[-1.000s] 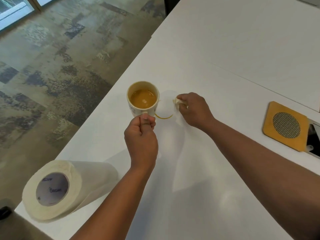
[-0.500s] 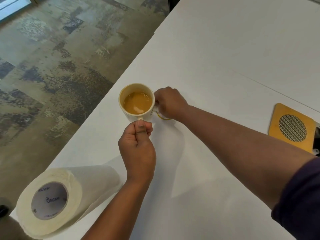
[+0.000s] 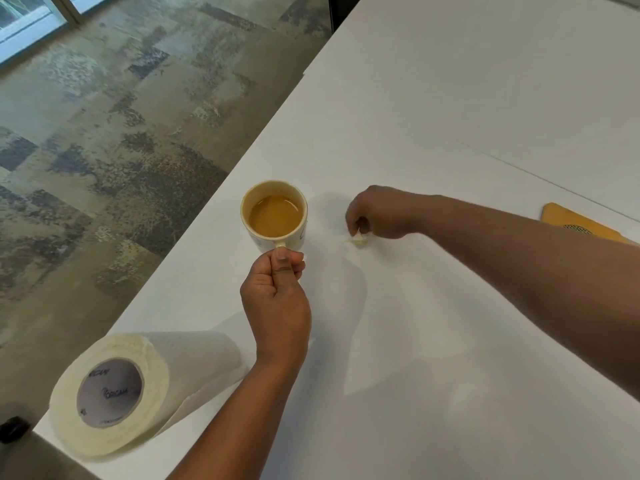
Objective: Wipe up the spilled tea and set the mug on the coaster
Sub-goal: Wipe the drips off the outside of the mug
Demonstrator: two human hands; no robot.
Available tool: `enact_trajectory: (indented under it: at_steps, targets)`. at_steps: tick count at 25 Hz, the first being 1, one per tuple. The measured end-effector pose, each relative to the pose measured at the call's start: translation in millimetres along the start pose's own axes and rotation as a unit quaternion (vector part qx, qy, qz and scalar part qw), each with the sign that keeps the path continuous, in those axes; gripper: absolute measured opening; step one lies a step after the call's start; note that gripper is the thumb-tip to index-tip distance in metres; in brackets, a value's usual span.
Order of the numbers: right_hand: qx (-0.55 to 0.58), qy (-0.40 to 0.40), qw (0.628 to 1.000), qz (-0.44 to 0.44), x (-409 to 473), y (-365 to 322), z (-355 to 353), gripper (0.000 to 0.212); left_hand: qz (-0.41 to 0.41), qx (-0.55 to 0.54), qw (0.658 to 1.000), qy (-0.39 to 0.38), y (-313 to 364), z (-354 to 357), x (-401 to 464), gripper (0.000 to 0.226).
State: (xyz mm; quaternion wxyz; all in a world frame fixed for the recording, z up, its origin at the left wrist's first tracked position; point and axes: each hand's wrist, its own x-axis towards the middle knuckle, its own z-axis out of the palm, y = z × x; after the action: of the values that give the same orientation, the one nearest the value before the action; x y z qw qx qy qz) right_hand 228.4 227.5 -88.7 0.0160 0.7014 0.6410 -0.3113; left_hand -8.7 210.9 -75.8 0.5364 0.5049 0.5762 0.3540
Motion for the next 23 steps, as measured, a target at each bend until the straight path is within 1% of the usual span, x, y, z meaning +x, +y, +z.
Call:
enact_trajectory:
  at_steps: [1,2,3,4,5,7,9,10,11,12,14,15,16,17,19,23]
  targets:
    - [0.131,0.045,0.989,0.051,-7,8,-3,0.021,0.002,-0.002,1.000,-0.004,1,0,-1,0.028]
    - [0.280,0.105,0.950,0.091,-14,13,-4,0.017,0.004,-0.005,1.000,-0.007,1,1,-2,0.028]
    - [0.402,0.158,0.894,0.121,-20,17,-3,0.016,0.004,-0.010,1.000,-0.010,1,1,-3,0.028]
    - [0.474,0.192,0.848,0.142,-24,19,0,0.018,0.005,-0.013,1.000,-0.014,0,1,-4,0.028]
    - [0.504,0.209,0.822,0.161,-26,20,4,0.020,0.007,-0.013,1.000,-0.017,0,2,-4,0.028]
    - [0.513,0.219,0.809,0.183,-27,17,17,0.020,0.009,-0.010,1.000,-0.020,2,3,-5,0.028]
    - [0.529,0.228,0.796,0.187,-26,12,28,0.018,0.010,-0.006,1.000,-0.019,4,4,-6,0.028]
    - [0.519,0.240,0.798,0.191,-24,10,33,0.017,0.011,-0.006,1.000,-0.020,4,5,-7,0.028]
    - [0.484,0.256,0.814,0.194,-21,9,38,0.015,0.013,-0.007,1.000,-0.021,5,5,-6,0.028]
    - [0.422,0.273,0.842,0.196,-19,10,42,0.014,0.014,-0.007,1.000,-0.022,5,5,-6,0.028]
    - [0.244,0.302,0.903,0.186,-18,10,48,0.016,0.013,-0.002,1.000,-0.025,4,4,-6,0.028]
    - [0.153,0.314,0.920,0.175,-20,9,50,0.016,0.010,-0.002,1.000,-0.027,3,4,-7,0.029]
    - [0.084,0.322,0.929,0.163,-23,10,53,0.017,0.008,-0.004,1.000,-0.028,2,3,-8,0.029]
    - [0.039,0.321,0.934,0.153,-25,10,56,0.018,0.005,-0.004,1.000,-0.028,2,3,-9,0.029]
    - [0.005,0.294,0.944,0.149,-25,7,59,0.020,0.005,-0.005,1.000,-0.029,1,2,-10,0.029]
    - [0.007,0.261,0.954,0.147,-21,0,58,0.021,0.004,-0.014,0.999,-0.031,0,2,-8,0.030]
